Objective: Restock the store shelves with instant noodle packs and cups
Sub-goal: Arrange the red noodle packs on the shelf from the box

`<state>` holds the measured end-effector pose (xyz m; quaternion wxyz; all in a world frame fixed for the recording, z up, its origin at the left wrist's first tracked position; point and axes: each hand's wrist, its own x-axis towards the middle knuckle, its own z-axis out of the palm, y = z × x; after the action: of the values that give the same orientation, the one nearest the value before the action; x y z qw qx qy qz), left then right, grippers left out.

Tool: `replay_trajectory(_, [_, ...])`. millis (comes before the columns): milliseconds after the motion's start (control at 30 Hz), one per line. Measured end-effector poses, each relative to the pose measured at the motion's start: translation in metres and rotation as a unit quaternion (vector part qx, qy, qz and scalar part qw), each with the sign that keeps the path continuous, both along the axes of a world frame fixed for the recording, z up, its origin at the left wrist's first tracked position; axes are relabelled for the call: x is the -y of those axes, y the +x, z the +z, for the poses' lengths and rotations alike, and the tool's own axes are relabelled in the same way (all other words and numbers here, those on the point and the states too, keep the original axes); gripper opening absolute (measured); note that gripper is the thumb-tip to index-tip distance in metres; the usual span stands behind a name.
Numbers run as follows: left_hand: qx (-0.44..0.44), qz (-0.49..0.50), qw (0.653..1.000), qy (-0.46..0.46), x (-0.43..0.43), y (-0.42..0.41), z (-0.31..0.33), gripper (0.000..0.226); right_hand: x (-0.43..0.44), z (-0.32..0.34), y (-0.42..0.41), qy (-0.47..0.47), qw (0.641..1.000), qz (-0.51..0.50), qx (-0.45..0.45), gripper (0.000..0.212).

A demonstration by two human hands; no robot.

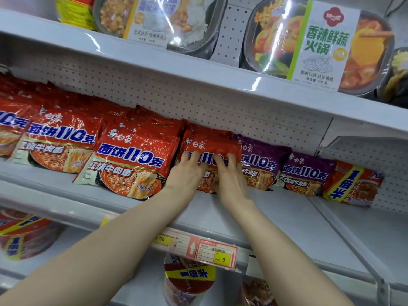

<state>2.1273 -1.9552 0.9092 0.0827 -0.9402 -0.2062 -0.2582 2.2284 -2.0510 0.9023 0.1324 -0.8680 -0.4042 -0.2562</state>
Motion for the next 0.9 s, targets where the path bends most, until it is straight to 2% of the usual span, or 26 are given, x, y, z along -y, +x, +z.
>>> replay_trajectory(267, [0.007,-0.023,0.999,-0.036,-0.002,-0.006,-0.001,0.056,0.007,-0.004,-0.003,0.038,0.997,0.030,-0.053,0.078])
replay_trajectory(433, [0.110,-0.054,0.985,-0.119,0.004,-0.024,-0.002,0.049,0.022,-0.002,-0.020,0.110,0.989,0.058,-0.084,0.071])
replay_trajectory(600, [0.221,-0.084,0.957,-0.167,0.020,-0.053,-0.001,0.042,0.040,0.006,-0.053,0.169,0.977,0.103,-0.075,0.061])
replay_trajectory(733, [0.261,-0.070,0.947,-0.175,0.034,-0.087,-0.003,0.036,0.046,0.006,-0.084,0.210,0.962,0.144,-0.101,0.050])
replay_trajectory(900, [0.276,-0.078,0.940,-0.186,0.041,-0.140,-0.031,0.031,0.055,-0.017,-0.132,0.205,0.951,0.191,-0.131,0.043])
